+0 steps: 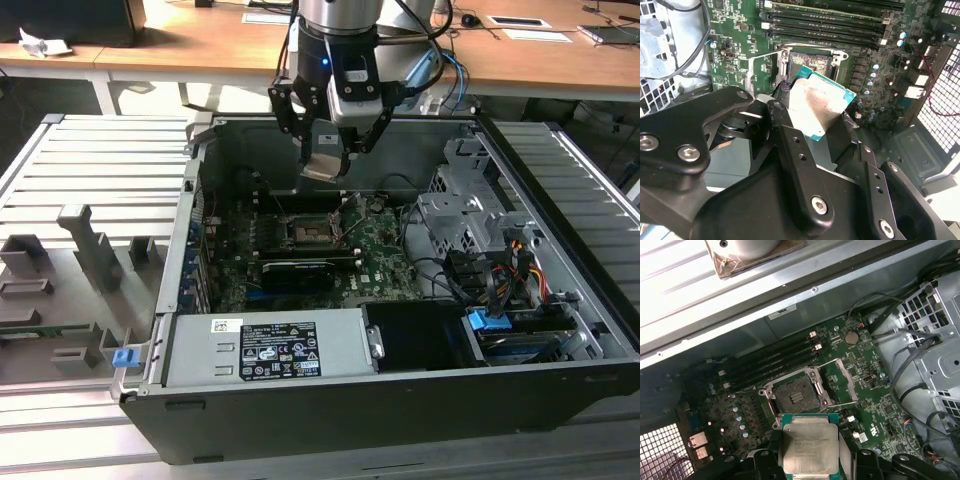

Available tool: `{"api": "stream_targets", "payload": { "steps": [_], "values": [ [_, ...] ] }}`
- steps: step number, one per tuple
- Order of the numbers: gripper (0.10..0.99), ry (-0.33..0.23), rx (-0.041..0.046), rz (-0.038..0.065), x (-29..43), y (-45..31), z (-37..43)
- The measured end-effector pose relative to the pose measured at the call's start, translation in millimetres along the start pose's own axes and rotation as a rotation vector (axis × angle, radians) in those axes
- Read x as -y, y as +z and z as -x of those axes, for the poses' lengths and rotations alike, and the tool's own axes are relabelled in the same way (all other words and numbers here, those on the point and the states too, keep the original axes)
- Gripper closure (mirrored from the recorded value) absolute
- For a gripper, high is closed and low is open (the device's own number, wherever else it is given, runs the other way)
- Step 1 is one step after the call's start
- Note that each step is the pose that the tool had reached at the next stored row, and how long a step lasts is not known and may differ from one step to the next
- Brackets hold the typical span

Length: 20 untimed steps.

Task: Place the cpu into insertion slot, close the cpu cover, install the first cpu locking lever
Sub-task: 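Place the cpu into insertion slot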

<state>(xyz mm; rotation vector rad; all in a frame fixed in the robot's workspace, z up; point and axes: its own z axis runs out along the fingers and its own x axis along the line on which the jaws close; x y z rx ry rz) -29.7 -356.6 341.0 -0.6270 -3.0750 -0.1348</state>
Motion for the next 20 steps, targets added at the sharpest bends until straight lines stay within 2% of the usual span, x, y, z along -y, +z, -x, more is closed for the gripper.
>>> {"api": "stream_targets", "payload": {
  "steps": [20],
  "values": [
    [0.549, 0.002, 0.0001, 0.000, 0.4, 4.6, 0.1]
  ]
}}
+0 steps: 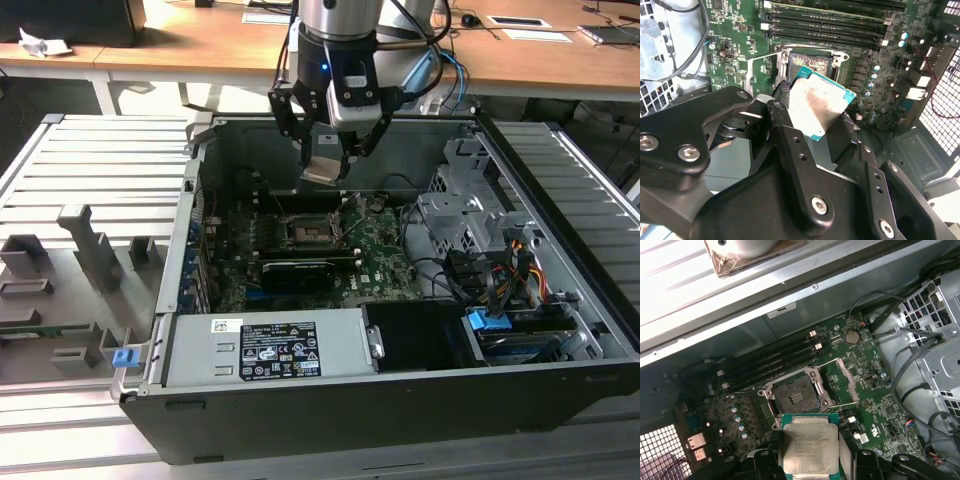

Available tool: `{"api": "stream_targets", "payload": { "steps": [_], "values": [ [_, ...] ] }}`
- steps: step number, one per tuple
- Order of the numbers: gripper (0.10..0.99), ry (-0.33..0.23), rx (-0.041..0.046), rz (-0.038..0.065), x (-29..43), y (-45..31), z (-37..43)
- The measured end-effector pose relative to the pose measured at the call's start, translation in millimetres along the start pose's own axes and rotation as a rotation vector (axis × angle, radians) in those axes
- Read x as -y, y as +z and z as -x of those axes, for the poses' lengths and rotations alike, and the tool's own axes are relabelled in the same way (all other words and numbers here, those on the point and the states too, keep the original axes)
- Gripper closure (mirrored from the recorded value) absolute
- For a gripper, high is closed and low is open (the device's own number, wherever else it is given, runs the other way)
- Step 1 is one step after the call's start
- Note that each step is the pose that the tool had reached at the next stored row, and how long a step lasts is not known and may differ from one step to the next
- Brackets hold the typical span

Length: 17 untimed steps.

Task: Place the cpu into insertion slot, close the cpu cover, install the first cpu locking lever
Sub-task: 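Place the cpu into insertion slot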

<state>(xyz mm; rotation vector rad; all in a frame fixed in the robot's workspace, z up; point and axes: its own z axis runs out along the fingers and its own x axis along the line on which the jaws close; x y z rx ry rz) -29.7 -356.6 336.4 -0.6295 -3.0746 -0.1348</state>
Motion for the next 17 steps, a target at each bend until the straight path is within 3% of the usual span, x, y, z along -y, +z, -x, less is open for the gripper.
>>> {"api": "stream_targets", "payload": {
  "steps": [10, 17],
  "values": [
    [0.549, 0.005, 0.0004, 0.000, 0.4, 2.6, -0.4],
    [0.549, 0.105, 0.0089, 0.002, 0.9, 7.1, -0.6]
  ]
}}
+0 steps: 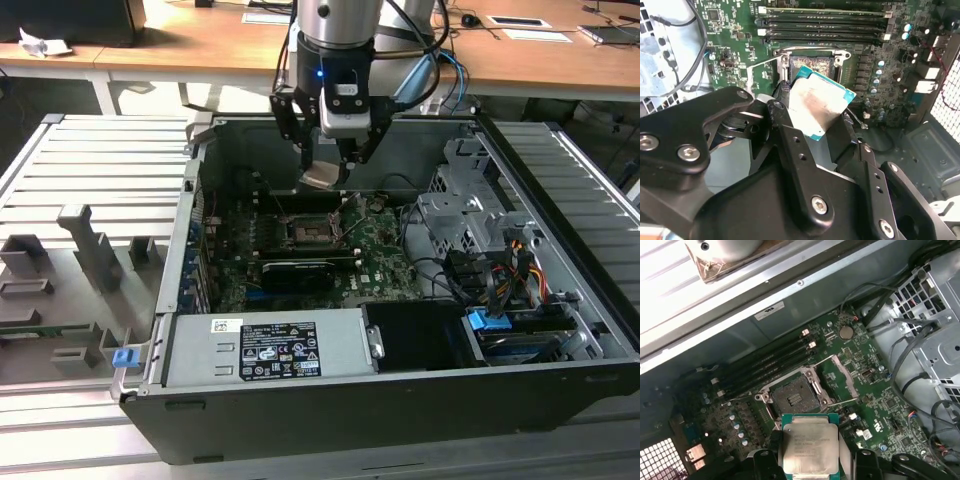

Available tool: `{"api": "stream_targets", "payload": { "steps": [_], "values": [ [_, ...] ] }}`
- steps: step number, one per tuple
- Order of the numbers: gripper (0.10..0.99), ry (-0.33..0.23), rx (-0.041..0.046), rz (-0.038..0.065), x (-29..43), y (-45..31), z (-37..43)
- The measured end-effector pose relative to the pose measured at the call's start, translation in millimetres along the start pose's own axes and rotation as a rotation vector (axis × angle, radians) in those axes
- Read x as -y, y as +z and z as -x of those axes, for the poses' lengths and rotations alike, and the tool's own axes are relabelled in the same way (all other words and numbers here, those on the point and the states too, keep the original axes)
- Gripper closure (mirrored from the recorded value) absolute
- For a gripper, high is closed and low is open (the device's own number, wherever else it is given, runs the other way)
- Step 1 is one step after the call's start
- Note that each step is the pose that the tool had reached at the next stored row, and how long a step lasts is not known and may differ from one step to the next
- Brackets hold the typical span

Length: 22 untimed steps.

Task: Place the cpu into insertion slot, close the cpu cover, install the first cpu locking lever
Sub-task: 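Place the cpu into insertion slot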

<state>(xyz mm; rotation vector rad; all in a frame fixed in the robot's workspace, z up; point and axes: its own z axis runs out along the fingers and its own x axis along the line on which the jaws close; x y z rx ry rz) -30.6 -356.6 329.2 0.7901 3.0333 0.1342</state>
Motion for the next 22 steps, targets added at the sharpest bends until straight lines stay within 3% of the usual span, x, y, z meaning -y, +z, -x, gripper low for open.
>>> {"api": "stream_targets", "payload": {
  "steps": [6, 22],
  "values": [
    [0.549, 0.061, 0.0051, 0.001, 0.4, 0.6, -0.7],
    [0.549, 0.109, 0.0091, 0.002, 2.1, 1.3, -3.6]
  ]
}}
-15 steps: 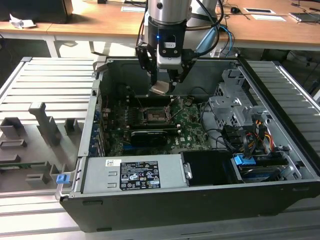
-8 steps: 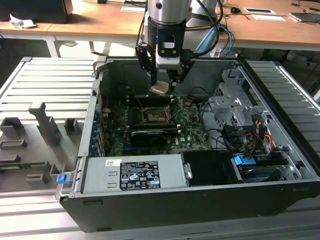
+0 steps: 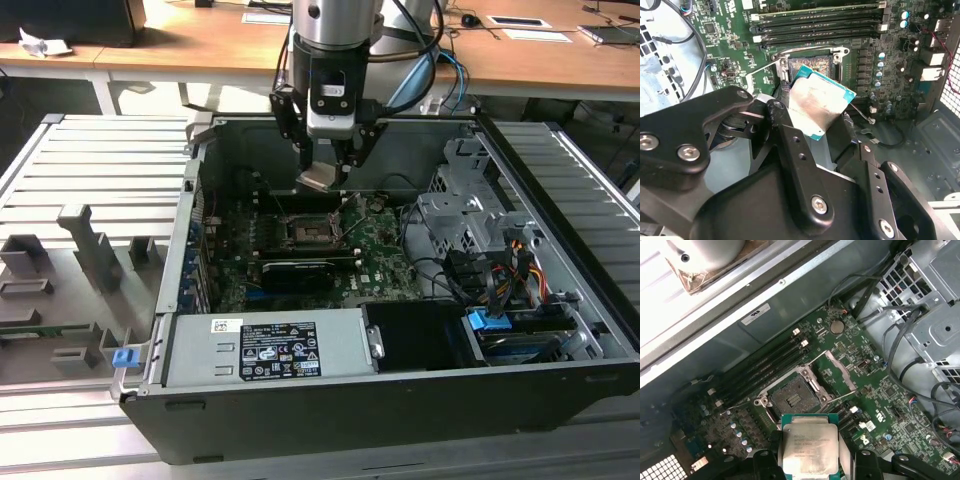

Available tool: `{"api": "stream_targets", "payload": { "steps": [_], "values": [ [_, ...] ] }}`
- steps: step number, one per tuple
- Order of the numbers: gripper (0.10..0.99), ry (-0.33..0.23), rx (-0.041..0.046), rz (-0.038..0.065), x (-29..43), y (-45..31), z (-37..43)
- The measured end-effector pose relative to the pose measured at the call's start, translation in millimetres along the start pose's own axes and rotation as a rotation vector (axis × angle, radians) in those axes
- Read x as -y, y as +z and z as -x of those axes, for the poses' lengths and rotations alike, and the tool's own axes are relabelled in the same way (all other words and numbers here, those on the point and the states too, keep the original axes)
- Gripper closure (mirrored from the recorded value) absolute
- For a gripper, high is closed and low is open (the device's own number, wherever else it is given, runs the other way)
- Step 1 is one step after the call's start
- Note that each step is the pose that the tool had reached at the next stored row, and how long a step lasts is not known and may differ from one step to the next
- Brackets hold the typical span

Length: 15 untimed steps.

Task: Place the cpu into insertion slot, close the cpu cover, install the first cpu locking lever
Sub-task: 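Place the cpu into insertion slot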

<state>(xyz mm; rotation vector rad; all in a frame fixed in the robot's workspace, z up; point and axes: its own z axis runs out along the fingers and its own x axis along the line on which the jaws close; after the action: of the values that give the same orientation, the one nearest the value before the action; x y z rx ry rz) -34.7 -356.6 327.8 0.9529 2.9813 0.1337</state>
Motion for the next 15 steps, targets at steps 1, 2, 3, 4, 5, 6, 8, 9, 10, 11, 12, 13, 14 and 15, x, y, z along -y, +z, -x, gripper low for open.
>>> {"api": "stream_targets", "payload": {
  "steps": [1, 2, 3, 4, 5, 6, 8, 9, 10, 11, 12, 13, 14, 15],
  "values": [
    [0.549, 0.003, 0.0003, 0.000, 0.1, 0.1, -0.1],
    [0.549, 0.005, 0.0004, 0.000, 0.1, 0.1, -0.2],
    [0.549, 0.006, 0.0005, 0.000, 0.2, 0.1, -0.3],
    [0.549, 0.008, 0.0007, 0.000, 0.2, 0.1, -0.3],
    [0.549, 0.009, 0.0008, 0.000, 0.3, 0.1, -0.3],
    [0.549, 0.011, 0.0009, 0.000, 0.3, 0.2, -0.4],
    [0.549, 0.014, 0.0012, 0.000, 0.3, 0.3, -0.4],
    [0.549, 0.015, 0.0013, 0.000, 0.4, 0.3, -0.5],
    [0.549, 0.017, 0.0014, 0.000, 0.4, 0.3, -0.5],
    [0.549, 0.018, 0.0015, 0.000, 0.4, 0.3, -0.5],
    [0.549, 0.020, 0.0017, 0.000, 0.5, 0.4, -0.6],
    [0.549, 0.021, 0.0018, 0.000, 0.5, 0.4, -0.6],
    [0.549, 0.024, 0.0020, 0.000, 0.5, 0.4, -0.7],
    [0.549, 0.025, 0.0021, 0.000, 0.5, 0.4, -0.7]
  ]
}}
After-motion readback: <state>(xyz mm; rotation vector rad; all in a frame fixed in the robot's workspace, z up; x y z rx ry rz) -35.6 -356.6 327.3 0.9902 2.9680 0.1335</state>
